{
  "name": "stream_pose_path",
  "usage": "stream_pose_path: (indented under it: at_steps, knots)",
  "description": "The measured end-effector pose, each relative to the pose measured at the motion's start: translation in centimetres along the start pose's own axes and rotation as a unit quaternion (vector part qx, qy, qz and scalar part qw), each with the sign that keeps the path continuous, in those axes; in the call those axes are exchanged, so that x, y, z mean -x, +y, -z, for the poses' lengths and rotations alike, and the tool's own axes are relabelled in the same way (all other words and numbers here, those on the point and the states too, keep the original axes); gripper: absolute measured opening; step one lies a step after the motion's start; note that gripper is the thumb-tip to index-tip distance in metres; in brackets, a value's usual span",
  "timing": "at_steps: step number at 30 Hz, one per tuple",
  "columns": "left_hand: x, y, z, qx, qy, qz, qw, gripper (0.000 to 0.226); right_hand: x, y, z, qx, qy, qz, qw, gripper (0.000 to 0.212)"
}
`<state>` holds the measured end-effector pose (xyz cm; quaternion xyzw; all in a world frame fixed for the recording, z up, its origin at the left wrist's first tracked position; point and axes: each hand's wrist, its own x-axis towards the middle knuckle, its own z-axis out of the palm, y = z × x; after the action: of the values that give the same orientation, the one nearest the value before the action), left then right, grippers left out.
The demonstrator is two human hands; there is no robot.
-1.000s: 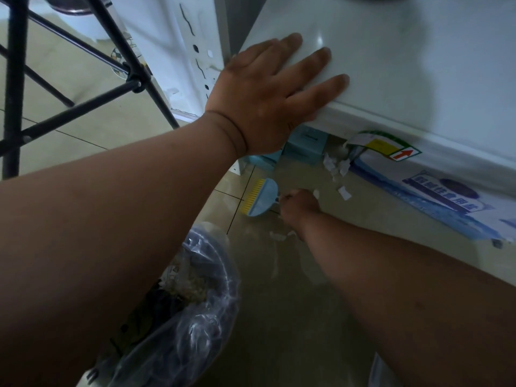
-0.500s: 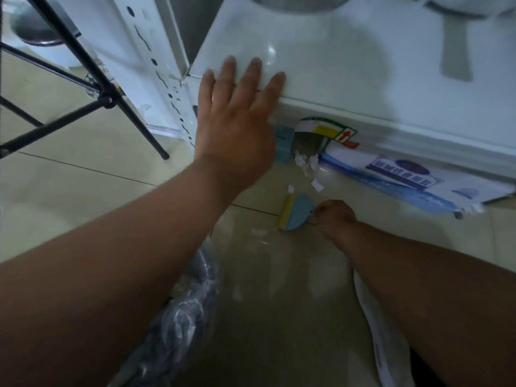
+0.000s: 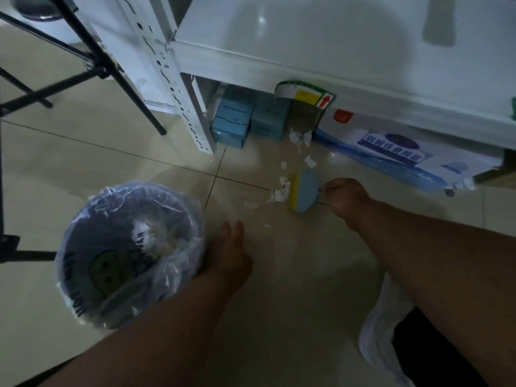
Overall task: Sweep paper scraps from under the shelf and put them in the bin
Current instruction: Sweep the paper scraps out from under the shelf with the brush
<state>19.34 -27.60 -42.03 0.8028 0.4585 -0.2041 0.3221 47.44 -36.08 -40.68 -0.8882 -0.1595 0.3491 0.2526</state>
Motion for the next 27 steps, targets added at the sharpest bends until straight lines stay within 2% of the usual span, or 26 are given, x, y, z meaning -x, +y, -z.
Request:
stream_pose_path:
  at_steps: [2, 6, 9, 11, 17, 20, 22, 27]
  knots:
    - [-1.4, -2.2, 0.0, -0.055, 0.002, 0.003, 0.998, 0.091, -0.4, 0.2, -1.1, -0.052, 0.004, 0.004, 0.999, 0.022]
    - [-5.2, -4.7, 1.1, -0.093, 0.008, -0.018, 0.996, 0.101, -1.7, -0.1, -3.2, -0.127, -0.01, -0.018, 0.992, 0.022]
    - [-8.0, -5.5, 0.7, -0.142, -0.011, -0.035, 0.989, 0.127, -2.7, -0.8, -5.3, -0.121, -0.038, 0.02, 0.992, 0.016]
    - [-9.5, -5.9, -0.2, -0.128, -0.033, -0.031, 0.991, 0.141, -3.3, -1.5, -6.7, -0.109, -0.055, 0.049, 0.991, 0.02]
    - [-11.7, -6.7, -1.9, -0.105, -0.054, -0.011, 0.993, 0.151, -3.9, -2.6, -9.6, -0.034, -0.121, 0.13, 0.983, 0.023]
    - [-12.0, -6.8, -2.0, -0.097, -0.048, -0.005, 0.994, 0.152, -3.5, -1.8, -9.8, 0.025, -0.133, 0.141, 0.981, 0.024]
    - [-12.0, -6.8, -1.9, -0.097, -0.044, -0.009, 0.994, 0.152, -4.0, -1.0, -9.2, 0.099, -0.112, 0.13, 0.98, 0.026]
    - [-11.2, -6.4, -1.2, -0.086, -0.036, -0.007, 0.996, 0.155, -4.8, 0.7, -4.7, 0.186, -0.083, 0.057, 0.977, 0.029]
